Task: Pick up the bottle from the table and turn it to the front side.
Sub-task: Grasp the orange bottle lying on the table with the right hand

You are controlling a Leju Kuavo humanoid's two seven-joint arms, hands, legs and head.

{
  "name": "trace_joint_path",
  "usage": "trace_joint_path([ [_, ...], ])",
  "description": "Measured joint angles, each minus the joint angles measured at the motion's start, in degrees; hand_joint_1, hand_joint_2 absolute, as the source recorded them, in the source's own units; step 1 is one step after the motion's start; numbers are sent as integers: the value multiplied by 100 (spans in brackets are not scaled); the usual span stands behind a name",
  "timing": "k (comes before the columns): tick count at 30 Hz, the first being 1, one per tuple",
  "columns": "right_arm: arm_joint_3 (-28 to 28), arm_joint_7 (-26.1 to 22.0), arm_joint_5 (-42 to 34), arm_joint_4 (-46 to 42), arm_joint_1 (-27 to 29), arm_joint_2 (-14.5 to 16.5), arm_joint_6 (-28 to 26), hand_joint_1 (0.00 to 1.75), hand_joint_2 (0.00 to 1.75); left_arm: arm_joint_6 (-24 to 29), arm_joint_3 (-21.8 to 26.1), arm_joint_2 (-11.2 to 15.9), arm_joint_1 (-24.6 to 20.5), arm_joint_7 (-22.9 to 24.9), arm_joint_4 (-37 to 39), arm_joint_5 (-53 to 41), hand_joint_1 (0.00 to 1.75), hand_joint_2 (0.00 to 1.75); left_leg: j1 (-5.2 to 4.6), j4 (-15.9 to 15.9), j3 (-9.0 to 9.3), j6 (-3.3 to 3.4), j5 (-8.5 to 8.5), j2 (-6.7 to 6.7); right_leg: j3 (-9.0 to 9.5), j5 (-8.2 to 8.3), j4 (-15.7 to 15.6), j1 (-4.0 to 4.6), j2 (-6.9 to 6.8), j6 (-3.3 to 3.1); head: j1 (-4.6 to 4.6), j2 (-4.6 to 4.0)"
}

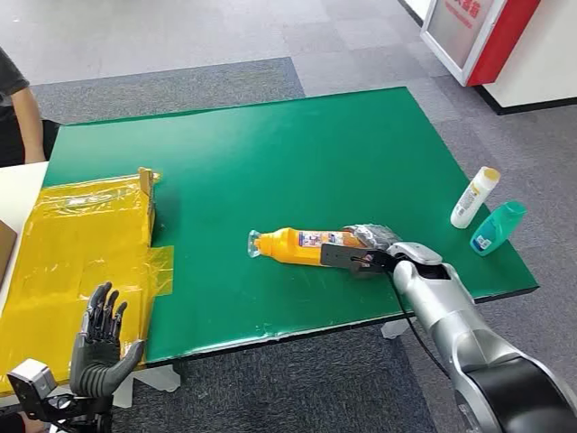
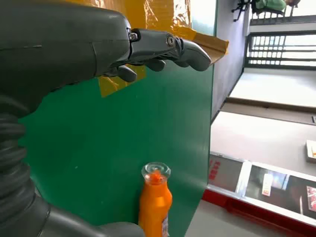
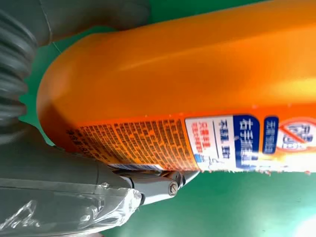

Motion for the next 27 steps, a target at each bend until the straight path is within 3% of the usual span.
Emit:
trace_joint_path([
  [4, 72, -124, -528, -299, 237, -145, -62, 175, 175, 41, -18, 45, 25, 0, 15, 36, 0, 175, 0, 0, 0, 1, 0, -3, 5, -1, 0, -1, -2, 2, -2, 0],
  [9, 88, -198, -1726, -1857, 1356, -172, -694, 175, 175, -49, 42, 23, 173, 1, -16, -90, 0, 175, 0, 0, -14, -2, -5, -17, -1, -8, 3, -1, -8, 4, 0, 0],
  [13, 59, -266, -2227, -3359, 2181, 257, -1124, 175, 175, -212, 176, -151, 309, 48, -211, -285, 0, 175, 5, -1, -19, -12, -16, -16, -14, -28, 5, 6, -8, -9, -1, 0],
  [18, -49, -623, -3148, -4625, 2780, 975, -1103, 175, 175, -495, 284, -363, 384, 296, -481, -357, 0, 175, 8, -3, -20, -16, -22, -17, -15, -40, 6, 10, -9, -12, -1, 0],
  [22, -141, -1046, -3754, -4965, 2981, 1441, -881, 175, 175, -901, 143, -413, 339, 635, -598, -75, 0, 175, 8, -2, -17, -17, -27, -16, -16, -39, 6, 7, -8, -12, -1, 0],
  [27, -138, -1484, -3735, -4789, 3022, 1753, -995, 175, 175, -912, -486, -236, 138, 1077, -687, 450, 0, 175, 7, -2, -16, -15, -22, -17, -12, -34, 5, 6, -9, -8, -1, 0],
])
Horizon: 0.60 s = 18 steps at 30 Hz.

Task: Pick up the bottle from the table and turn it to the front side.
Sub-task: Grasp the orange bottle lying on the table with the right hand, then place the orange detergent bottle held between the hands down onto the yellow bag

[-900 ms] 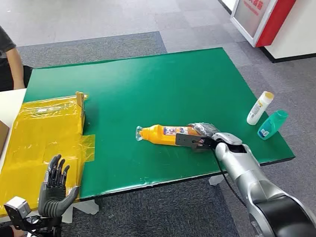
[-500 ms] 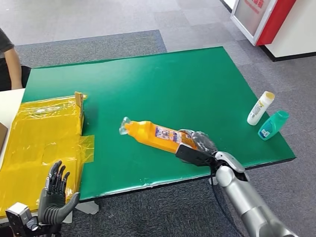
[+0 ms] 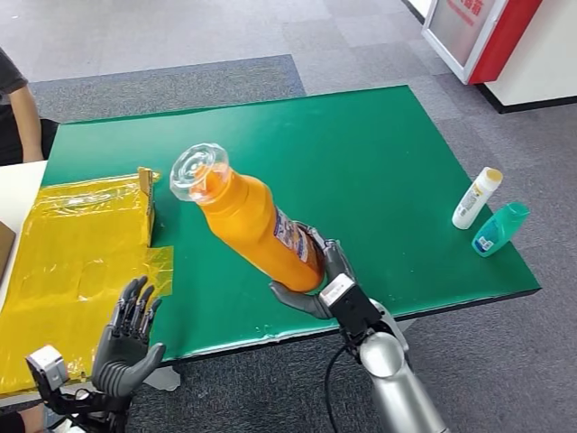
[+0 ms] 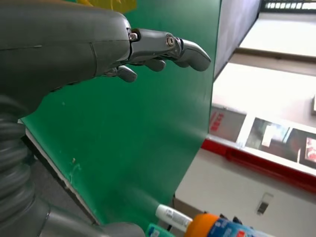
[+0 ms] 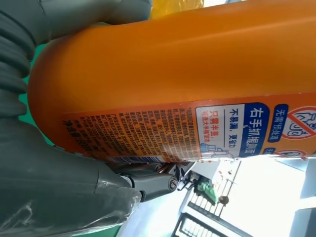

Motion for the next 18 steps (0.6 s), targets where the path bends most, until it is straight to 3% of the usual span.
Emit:
trace_joint_path([
  [8, 302, -380, 1212, 958, -60, 175, -978, 175, 175, 28, -1110, 412, -782, 431, -175, 619, 0, 175, 0, 0, 0, -3, 9, -1, 1, 6, 2, 3, 0, -4, 0, 0],
  [18, 599, -544, 1396, 1772, -132, 275, -1182, 175, 175, 126, -1669, 726, -1426, 522, -309, 733, 0, 175, 0, 0, -1, -2, 9, 0, 0, 5, 3, 2, 0, -4, 0, 0],
])
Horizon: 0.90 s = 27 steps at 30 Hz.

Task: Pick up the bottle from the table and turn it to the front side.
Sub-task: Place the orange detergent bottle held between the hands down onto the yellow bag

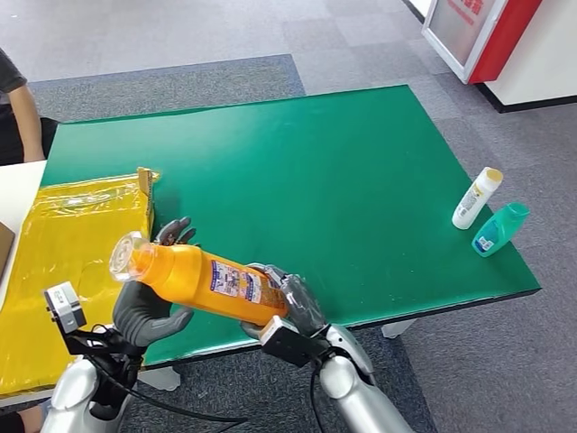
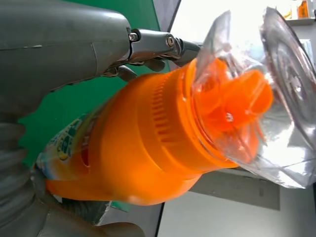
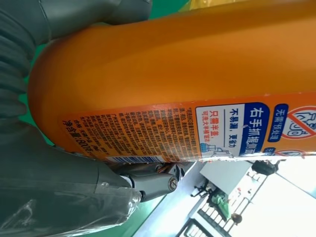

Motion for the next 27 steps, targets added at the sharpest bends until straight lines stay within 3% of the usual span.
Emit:
trace_joint_path([
  [2, 30, -11, 0, 73, -15, 12, 2, 175, 175, 6, -43, 35, -53, 2, 0, 1, 0, 175, 0, 0, 0, 0, 0, 0, 0, 0, 0, 0, 0, 0, 0, 0],
  [3, 50, -24, 4, 113, -20, 18, 6, 175, 175, 13, -63, 56, -88, 7, 0, 8, 35, 175, 0, 0, 0, 0, -1, 0, 0, 0, 0, 0, 0, 0, 0, 0],
  [6, 172, -106, 44, 215, -4, 29, 7, 175, 175, 31, -96, 132, -214, 47, 11, 119, 166, 175, 0, 0, 0, 0, 0, 1, -1, 0, 0, 1, 0, 0, -1, 0],
  [7, 224, -125, 57, 243, 4, 30, -15, 175, 175, 32, -99, 158, -247, 45, 20, 160, 175, 175, 0, 0, 0, 0, 0, 1, -2, 0, 0, 1, 1, 0, -1, 0],
  [14, 356, -64, -47, 323, 14, 30, -123, 173, 175, 20, -136, 258, -269, -61, 42, 137, 175, 175, 0, 0, 0, -1, 0, 2, -2, -1, 0, 1, 1, 0, 0, 0],
  [15, 357, -63, -62, 323, 16, 30, -118, 160, 175, 19, -144, 268, -267, -78, 42, 128, 175, 175, 0, 0, 0, -1, 0, 2, -2, -1, 0, 1, 1, 0, 0, 0],
  [18, 364, -61, -86, 319, 24, 30, -98, 36, 175, 32, -156, 287, -263, -98, 38, 116, 175, 175, 0, 0, 0, 0, -1, 2, -1, -1, 0, 0, 1, 0, 0, 0],
  [19, 364, -60, -95, 308, 33, 29, -88, 6, 175, 60, -157, 291, -262, -98, 33, 95, 175, 175, 0, 0, 0, 0, -1, 2, -1, -1, 0, 0, 1, 0, 0, 0],
  [23, 376, -25, -208, 155, 113, 27, -11, 0, 175, 406, -164, 317, -212, -20, -22, -375, 175, 175, 0, 0, 0, 0, -1, 2, -2, -1, 0, 0, 1, -1, 0, 0],
  [27, 289, 88, -377, -148, 226, 25, 82, 0, 175, 1422, -218, 422, -123, 313, -279, -2098, 175, 175, 0, 0, 0, -1, -1, 2, -4, -1, 0, 1, 1, -1, -1, 0],
])
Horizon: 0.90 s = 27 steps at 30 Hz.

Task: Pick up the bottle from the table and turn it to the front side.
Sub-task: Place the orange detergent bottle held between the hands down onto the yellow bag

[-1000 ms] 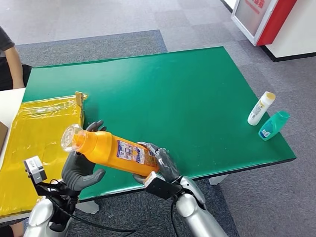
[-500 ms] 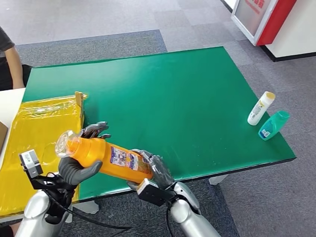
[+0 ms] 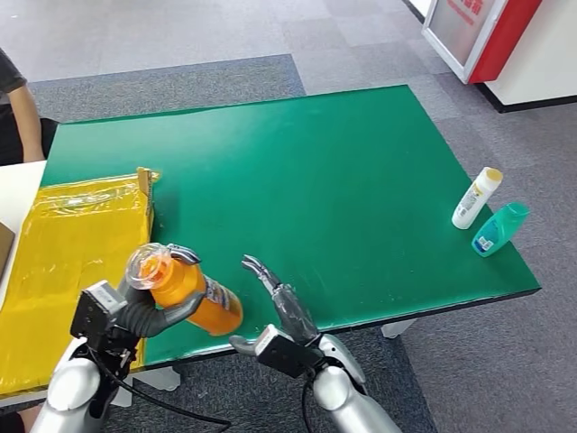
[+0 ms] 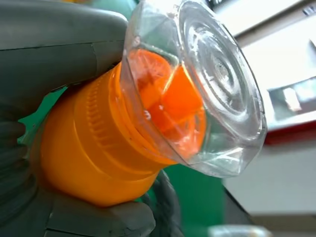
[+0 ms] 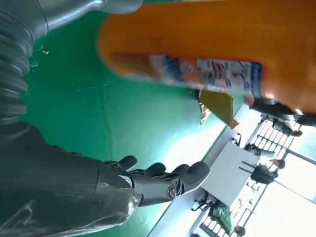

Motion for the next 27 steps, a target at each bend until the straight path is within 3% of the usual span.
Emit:
trace_joint_path([
  [4, -242, 86, 29, -426, 213, 0, 96, 0, 175, 660, -7, 212, -42, 587, -445, -1575, 175, 175, 0, 0, 0, 0, 0, 0, 0, 0, 0, 0, 0, 0, 1, 0],
  [7, -447, 111, 68, -666, 341, 0, 97, 0, 175, 869, 13, 425, -210, 1105, -689, -2658, 175, 175, 0, 0, 0, -1, 1, 0, 0, 0, 0, 0, 0, 0, 1, 0],
  [11, -727, 112, 74, -890, 473, 0, 131, 0, 175, 643, 54, 811, -638, 1549, -872, -3496, 175, 175, 1, 0, 1, -2, 5, 0, -1, 2, 0, 2, -1, -2, 1, 0],
  [14, -936, 75, 29, -987, 542, 0, 209, 0, 175, 85, -39, 1238, -1151, 1828, -841, -4077, 175, 175, 2, 0, 1, -8, 11, 1, -6, 9, 1, 3, 1, -9, 1, 0],
  [17, -1117, 13, -30, -1017, 587, 0, 294, 0, 175, -333, -261, 1655, -1761, 1891, -597, -4377, 175, 175, 2, 0, 1, -12, 14, 2, -7, 11, 1, 3, 1, -12, 1, 0],
  [21, -1245, -60, -85, -1014, 587, 0, 387, 0, 175, -469, -765, 2032, -2349, 1737, -13, -4845, 175, 175, 1, 0, 2, -12, 15, 5, -6, 14, 2, 2, 2, -15, -1, 0],
  [27, -1268, -115, -146, -940, 522, 0, 450, 0, 175, -130, -1602, 2105, -2524, 1612, 1250, -5199, 175, 175, 1, 0, 1, -13, 14, 5, -7, 13, 1, 1, 4, -14, 0, 0],
])
